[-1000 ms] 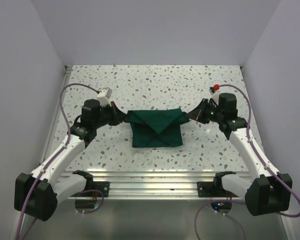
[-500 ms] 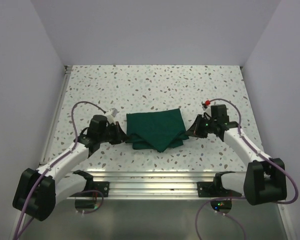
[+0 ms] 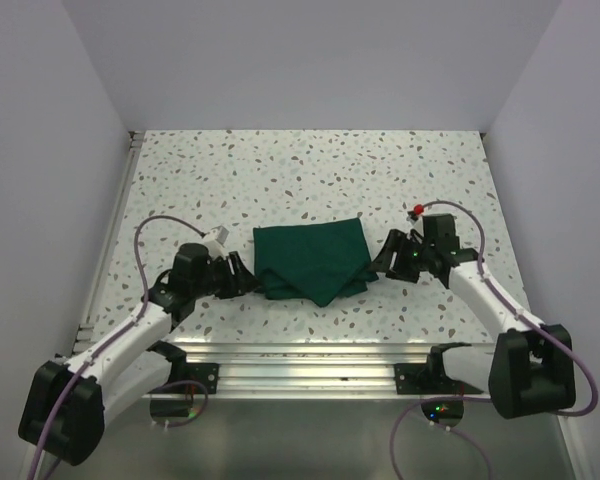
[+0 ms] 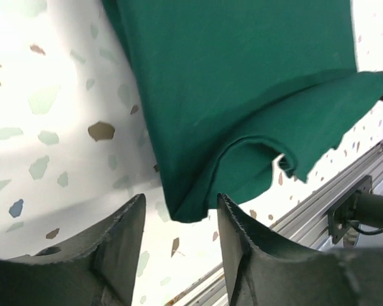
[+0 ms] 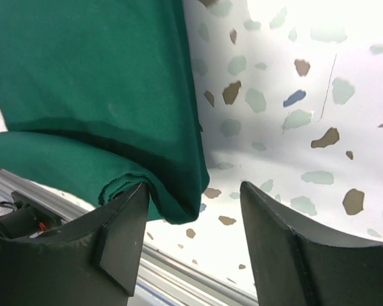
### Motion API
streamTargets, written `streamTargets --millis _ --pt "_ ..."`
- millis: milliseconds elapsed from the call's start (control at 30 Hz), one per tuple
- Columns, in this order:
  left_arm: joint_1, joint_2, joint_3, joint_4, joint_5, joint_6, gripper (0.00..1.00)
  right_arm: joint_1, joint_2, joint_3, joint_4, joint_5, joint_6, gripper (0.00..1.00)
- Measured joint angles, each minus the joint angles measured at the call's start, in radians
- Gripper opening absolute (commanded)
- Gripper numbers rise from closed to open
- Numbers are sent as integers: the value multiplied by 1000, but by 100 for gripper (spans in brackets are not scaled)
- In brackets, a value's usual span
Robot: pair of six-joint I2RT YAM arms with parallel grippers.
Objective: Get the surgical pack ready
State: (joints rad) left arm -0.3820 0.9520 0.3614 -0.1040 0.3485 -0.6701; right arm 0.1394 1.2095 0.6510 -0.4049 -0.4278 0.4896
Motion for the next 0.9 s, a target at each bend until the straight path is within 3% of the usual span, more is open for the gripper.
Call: streamTargets --millis 233,600,900 --pt "0 -100 5 -12 -48 1 55 0 -139 30 -5 37 -14 64" --pt "-1 35 14 50 -14 5 54 74 -96 58 -13 33 -39 66" --pt "-7 45 41 74 -11 9 54 151 -109 94 -77 18 -45 69"
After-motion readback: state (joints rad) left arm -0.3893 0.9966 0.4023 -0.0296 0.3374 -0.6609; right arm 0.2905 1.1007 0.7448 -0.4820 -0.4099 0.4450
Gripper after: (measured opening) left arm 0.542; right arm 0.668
